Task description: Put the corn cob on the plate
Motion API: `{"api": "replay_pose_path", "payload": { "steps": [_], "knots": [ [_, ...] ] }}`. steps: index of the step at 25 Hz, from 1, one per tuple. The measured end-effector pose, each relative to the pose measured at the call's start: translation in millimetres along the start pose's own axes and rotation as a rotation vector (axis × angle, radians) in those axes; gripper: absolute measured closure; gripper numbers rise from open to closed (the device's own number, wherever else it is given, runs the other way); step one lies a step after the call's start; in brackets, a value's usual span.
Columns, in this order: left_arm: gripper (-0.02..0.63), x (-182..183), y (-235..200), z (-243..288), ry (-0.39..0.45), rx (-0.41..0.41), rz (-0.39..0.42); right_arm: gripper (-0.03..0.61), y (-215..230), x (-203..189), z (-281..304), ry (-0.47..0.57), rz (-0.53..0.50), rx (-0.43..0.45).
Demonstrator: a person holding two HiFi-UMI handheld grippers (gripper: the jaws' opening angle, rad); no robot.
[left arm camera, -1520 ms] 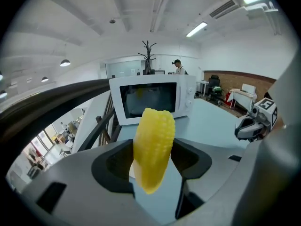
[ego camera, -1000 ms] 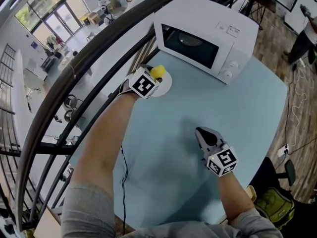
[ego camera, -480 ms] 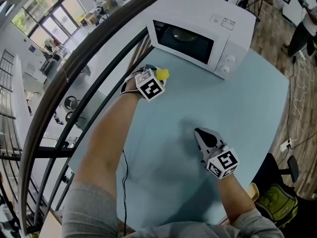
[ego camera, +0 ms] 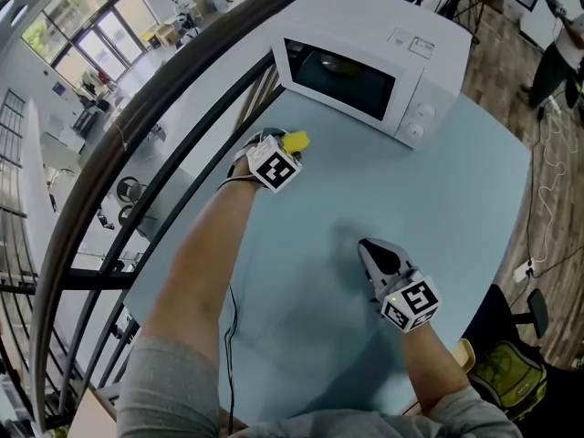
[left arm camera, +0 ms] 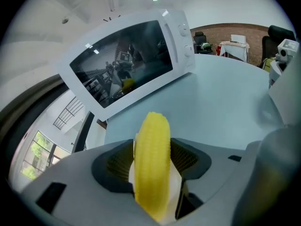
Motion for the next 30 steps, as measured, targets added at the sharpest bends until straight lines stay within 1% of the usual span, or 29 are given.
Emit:
{"api": "replay_pose_path", "payload": {
  "steps": [3,7,9,14,17,21,25,28,30],
  "knots": [
    [0.359,-1.3,0.5,-1.3,0.009,-0.006,-0.023,0.561,-1.1,-1.0,0.8,-0.001,0.005,-0.004],
    [0.324,-7.8,1.3,-5.2,0.031,-0.039,-0.083,0.561,-4.5,-0.2,1.9,-0.005,0.0,0.002],
    [0.316,-7.6,-0.4,-10.8,0.053,-0.045,-0.109,0.561,-4.4,1.1,1.7,-0.006,0.001,-0.002],
    [0.311,-4.1,-7.2,-27.2,0.106,-0.025,-0.157,0.561,-4.1,3.2,-0.8,-0.01,0.002,-0.014],
    [0.311,-3.5,-10.4,-39.4,0.145,-0.014,-0.201,0.561,-7.3,5.7,-3.5,-0.012,-0.008,-0.016],
    [0.311,-4.5,-14.6,-60.6,0.184,-0.005,-0.265,0.561,-7.2,10.7,-11.1,-0.016,0.006,-0.039],
    [0.311,-10.3,-24.5,-94.1,0.221,0.034,-0.35,0.561,-9.0,16.7,-21.5,-0.013,0.041,-0.063],
    [0.313,-15.8,-31.6,-126.8,0.277,0.071,-0.444,0.561,-14.2,22.1,-30.9,-0.019,0.035,-0.081],
    [0.313,-19.4,-30.8,-149.1,0.317,0.079,-0.505,0.561,-19.4,24.9,-37.6,-0.028,0.025,-0.089]
  ]
}}
Point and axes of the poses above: the fingertips, and each gripper's own axes: z forward along the fingers, y to its right, x out of its top, the point moved 2 cm from there along -z, backward along the fingers, and after that the axes turned 12 degrees about z, right-handed, at the moved point
